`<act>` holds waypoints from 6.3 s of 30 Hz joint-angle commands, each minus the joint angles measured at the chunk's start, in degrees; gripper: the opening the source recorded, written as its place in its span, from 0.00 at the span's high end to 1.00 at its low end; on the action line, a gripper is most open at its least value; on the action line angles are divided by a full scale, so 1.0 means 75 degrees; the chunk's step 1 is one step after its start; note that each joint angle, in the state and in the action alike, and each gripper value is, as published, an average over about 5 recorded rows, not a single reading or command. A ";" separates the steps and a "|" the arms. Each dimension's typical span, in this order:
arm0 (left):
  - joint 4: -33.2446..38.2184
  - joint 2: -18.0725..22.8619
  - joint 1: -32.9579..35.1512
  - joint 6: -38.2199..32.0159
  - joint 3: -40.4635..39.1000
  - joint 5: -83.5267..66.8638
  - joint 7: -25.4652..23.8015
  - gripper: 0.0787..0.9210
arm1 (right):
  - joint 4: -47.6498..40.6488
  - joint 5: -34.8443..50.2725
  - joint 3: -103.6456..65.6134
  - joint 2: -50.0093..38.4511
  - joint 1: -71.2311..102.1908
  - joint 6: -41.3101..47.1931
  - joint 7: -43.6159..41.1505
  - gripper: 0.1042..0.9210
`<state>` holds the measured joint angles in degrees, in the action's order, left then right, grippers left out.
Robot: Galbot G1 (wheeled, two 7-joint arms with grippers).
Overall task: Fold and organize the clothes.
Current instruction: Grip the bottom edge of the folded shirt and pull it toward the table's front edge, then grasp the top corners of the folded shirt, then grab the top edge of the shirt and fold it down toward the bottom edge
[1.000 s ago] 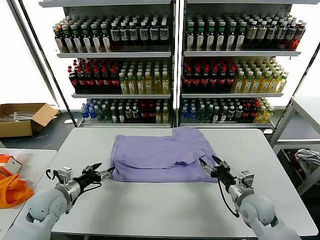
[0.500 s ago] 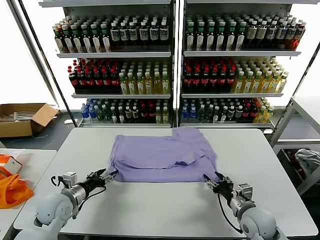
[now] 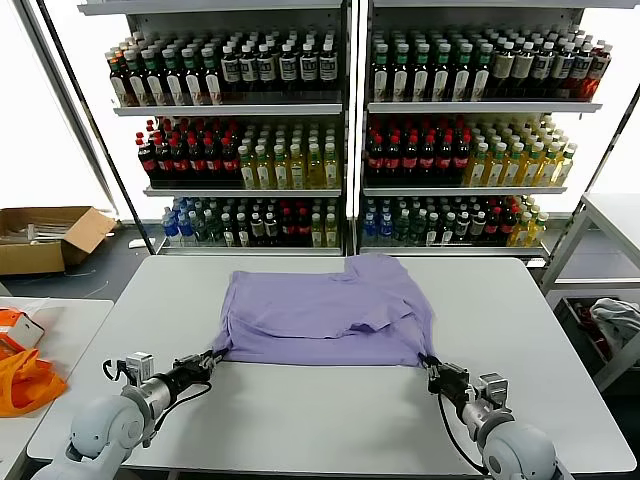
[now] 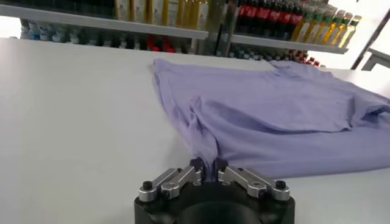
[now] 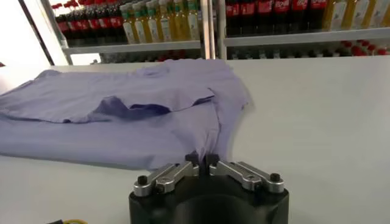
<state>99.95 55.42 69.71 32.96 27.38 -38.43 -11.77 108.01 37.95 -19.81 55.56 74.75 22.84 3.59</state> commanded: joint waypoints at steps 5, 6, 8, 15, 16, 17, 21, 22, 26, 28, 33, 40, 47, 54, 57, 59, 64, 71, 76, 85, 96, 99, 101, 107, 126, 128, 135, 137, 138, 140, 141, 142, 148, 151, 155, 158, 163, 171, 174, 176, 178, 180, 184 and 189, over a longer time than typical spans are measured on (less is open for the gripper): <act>0.1266 0.0042 0.1583 0.0006 0.0678 0.0269 -0.0009 0.99 | 0.0992 0.0089 -0.0594 -0.0349 0.1185 -0.0027 -0.0094 1.00; 0.1386 0.0052 0.1727 0.0005 0.0725 0.0338 0.0000 0.99 | 0.1120 0.0083 -0.0685 -0.0386 0.1379 -0.0028 -0.0094 1.00; 0.1632 0.0076 0.2051 0.0006 0.0839 0.0516 0.0002 0.99 | 0.1398 0.0057 -0.0910 -0.0447 0.1832 -0.0027 -0.0094 1.00; 0.2276 0.0271 0.3117 0.0009 0.1473 0.0694 0.0190 0.99 | 0.2310 -0.0326 -0.1665 -0.0389 0.3397 -0.0002 -0.0051 1.00; 0.2420 0.0333 0.3325 0.0009 0.1577 0.0693 0.0226 0.99 | 0.2505 -0.0466 -0.1731 -0.0341 0.3687 -0.0002 -0.0016 1.00; 0.2548 0.0395 0.3535 0.0009 0.1674 0.0693 0.0252 0.99 | 0.2675 -0.0622 -0.1786 -0.0287 0.3935 -0.0012 0.0024 1.00; 0.2997 0.0565 0.4293 0.0009 0.1967 0.0769 0.0246 0.99 | 0.3211 -0.1109 -0.1875 -0.0087 0.4695 -0.0037 0.0252 1.00; 0.3078 0.0587 0.4414 0.0009 0.2008 0.0800 0.0225 0.99 | 0.3278 -0.1151 -0.1865 -0.0058 0.4783 -0.0046 0.0280 1.00; 0.3166 0.0653 0.4546 0.0010 0.2087 0.1055 0.0023 0.99 | 0.3325 -0.1153 -0.1740 -0.0004 0.4768 -0.0194 0.0173 1.00; 0.3197 0.0682 0.4562 0.0011 0.2171 0.1246 -0.0105 0.99 | 0.3347 -0.1157 -0.1704 0.0011 0.4682 -0.0234 0.0089 0.99; 0.3458 0.0600 0.4878 0.0013 0.2630 0.1276 -0.0256 0.93 | 0.3340 -0.0964 -0.1931 -0.0096 0.4295 -0.0334 -0.0098 0.87; 0.3701 0.0218 0.5633 0.0017 0.3733 0.0561 -0.0041 0.69 | 0.2743 0.0138 -0.2672 -0.0646 0.2746 -0.0469 -0.0129 0.63; 0.3274 -0.0461 0.4175 -0.0004 0.3686 -0.0352 0.0199 0.45 | 0.1490 0.0888 -0.2173 -0.1174 0.0301 0.0048 -0.0183 0.39; 0.1863 -0.1300 0.2149 -0.0130 0.2069 -0.0985 -0.0442 0.21 | -0.0983 0.0540 -0.0388 -0.1164 -0.2577 0.0316 -0.2188 0.16; 0.1059 -0.1435 0.0978 -0.0167 0.1218 -0.0863 -0.0659 0.14 | -0.1893 0.0237 0.0455 -0.0997 -0.3692 0.0426 -0.2489 0.13; 0.0500 -0.1500 0.0163 -0.0196 0.0721 -0.0832 -0.0782 0.12 | -0.2429 0.0183 0.0900 -0.0790 -0.4313 0.0526 -0.2480 0.12; -0.0797 -0.1509 -0.1460 -0.0266 -0.0347 -0.0789 -0.0990 0.12 | -0.3711 0.0230 0.1943 -0.0312 -0.5681 0.0794 -0.2509 0.12; -0.2067 -0.1419 -0.3003 -0.0432 -0.1718 -0.0726 -0.1135 0.12 | -0.4894 0.0247 0.2805 0.0317 -0.6598 0.1184 -0.2428 0.12; -0.2577 -0.1186 -0.3611 -0.0558 -0.2276 -0.0614 -0.1106 0.12 | -0.5358 0.0227 0.3283 0.0480 -0.6799 0.1344 -0.2325 0.12; -0.3160 -0.0740 -0.3992 -0.0616 -0.2619 -0.0357 -0.1077 0.12 | -0.5551 0.0219 0.3325 0.0803 -0.6639 0.1309 -0.2020 0.12; -0.3362 -0.0566 -0.3896 -0.0200 -0.2633 -0.0338 -0.0884 0.12 | -0.5549 0.0022 0.3535 0.1011 -0.6626 0.1380 -0.1773 0.22; -0.3260 -0.0596 -0.3744 -0.0151 -0.2632 -0.0312 -0.0871 0.14 | -0.5530 -0.0020 0.3546 0.0999 -0.6583 0.1381 -0.1791 0.33; -0.3208 -0.0610 -0.3646 -0.0150 -0.2634 -0.0297 -0.0872 0.19 | -0.5482 -0.0017 0.3547 0.0966 -0.6538 0.1380 -0.1810 0.40; -0.2946 -0.0605 -0.3413 -0.0170 -0.2625 -0.0225 -0.0885 0.39 | -0.5376 0.0025 0.3589 0.0835 -0.6495 0.1377 -0.1833 0.61; -0.1838 -0.0659 -0.3136 -0.0823 -0.2175 -0.0331 -0.0111 0.99 | -0.3566 0.1278 0.2354 0.0590 -0.5746 0.1332 -0.1528 1.00; -0.1425 -0.0726 -0.2921 -0.0806 -0.2000 -0.0392 0.0034 0.99 | -0.3170 0.1487 0.2173 0.0442 -0.5514 0.1345 -0.1455 1.00; -0.0075 -0.1118 -0.1885 -0.0820 -0.1296 -0.0467 0.0385 0.99 | -0.1209 0.2100 0.1269 -0.0264 -0.4266 0.1368 -0.1110 1.00; 0.0336 -0.1298 -0.1423 -0.0843 -0.1061 -0.0445 0.0417 0.99 | -0.0624 0.2238 0.1037 -0.0527 -0.3849 0.1367 -0.1043 1.00; 0.0502 -0.1383 -0.1210 -0.0856 -0.0951 -0.0445 0.0409 0.99 | -0.0378 0.2284 0.0926 -0.0643 -0.3633 0.1366 -0.1018 1.00; 0.0793 -0.1546 -0.0782 -0.0880 -0.0737 -0.0442 0.0400 0.99 | 0.0116 0.2394 0.0635 -0.0873 -0.3095 0.1364 -0.0951 1.00; 0.0905 -0.1613 -0.0584 -0.0895 -0.0651 -0.0437 0.0392 0.99 | 0.0360 0.2453 0.0487 -0.0972 -0.2808 0.1364 -0.0915 1.00; 0.1011 -0.1676 -0.0405 -0.0911 -0.0561 -0.0425 0.0389 0.99 | 0.0589 0.2512 0.0339 -0.1061 -0.2521 0.1364 -0.0876 1.00; 0.1548 -0.1920 0.0480 -0.0915 -0.0154 -0.0373 0.0395 0.99 | 0.1811 0.2730 -0.0759 -0.1454 -0.0731 0.1363 -0.0704 1.00; 0.1764 -0.2048 0.0879 -0.0846 0.0059 -0.0325 0.0362 0.99 | 0.2343 0.2735 -0.1364 -0.1497 0.0203 0.1364 -0.0636 1.00; 0.1907 -0.2200 0.1457 -0.0712 0.0232 0.0064 0.0215 0.99 | 0.2740 0.2298 -0.1808 -0.1391 0.1398 0.1356 -0.0589 1.00; 0.1958 -0.2233 0.1774 -0.0597 0.0262 0.0433 0.0073 0.99 | 0.2856 0.1797 -0.1875 -0.1228 0.2003 0.1336 -0.0606 1.00; 0.2197 -0.2243 0.2264 -0.0389 0.0339 0.0895 -0.0131 0.99 | 0.2940 0.1203 -0.1837 -0.0938 0.2565 0.1298 -0.0607 1.00; 0.2391 -0.2037 0.2470 -0.0235 0.0545 0.1756 -0.0206 0.97 | 0.2868 0.0919 -0.1891 -0.0670 0.2561 0.1306 -0.0310 0.94; 0.2331 -0.2026 0.2552 -0.0211 0.0853 0.1749 -0.0128 0.90 | 0.2820 0.0853 -0.2165 -0.0627 0.2555 0.1077 -0.0358 0.84; 0.2294 -0.1997 0.2673 -0.0229 0.1096 0.1701 -0.0007 0.82 | 0.2689 0.0573 -0.2375 -0.0556 0.2591 0.0486 -0.0504 0.76; 0.2322 -0.1888 0.2799 -0.0260 0.1314 0.1613 0.0282 0.75 | 0.2426 0.0086 -0.2530 -0.0420 0.2613 -0.0387 -0.0627 0.69; 0.2401 -0.1646 0.2871 -0.0310 0.1420 0.1429 0.0946 0.69 | 0.2144 -0.0321 -0.2628 -0.0218 0.2613 -0.1288 -0.0646 0.62; 0.2613 -0.0813 0.2810 -0.0629 0.1228 0.1133 0.2424 0.55 | 0.1759 -0.0568 -0.2792 0.0296 0.2618 -0.2665 -0.0567 0.48; 0.2766 0.0932 0.2601 -0.0996 0.0838 0.0900 0.3718 0.38 | 0.1538 -0.0554 -0.2951 0.0488 0.2973 -0.3711 -0.0874 0.32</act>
<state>118.31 45.16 88.52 29.02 34.39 -29.44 -3.12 123.03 38.67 -38.84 55.06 93.38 13.62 -0.93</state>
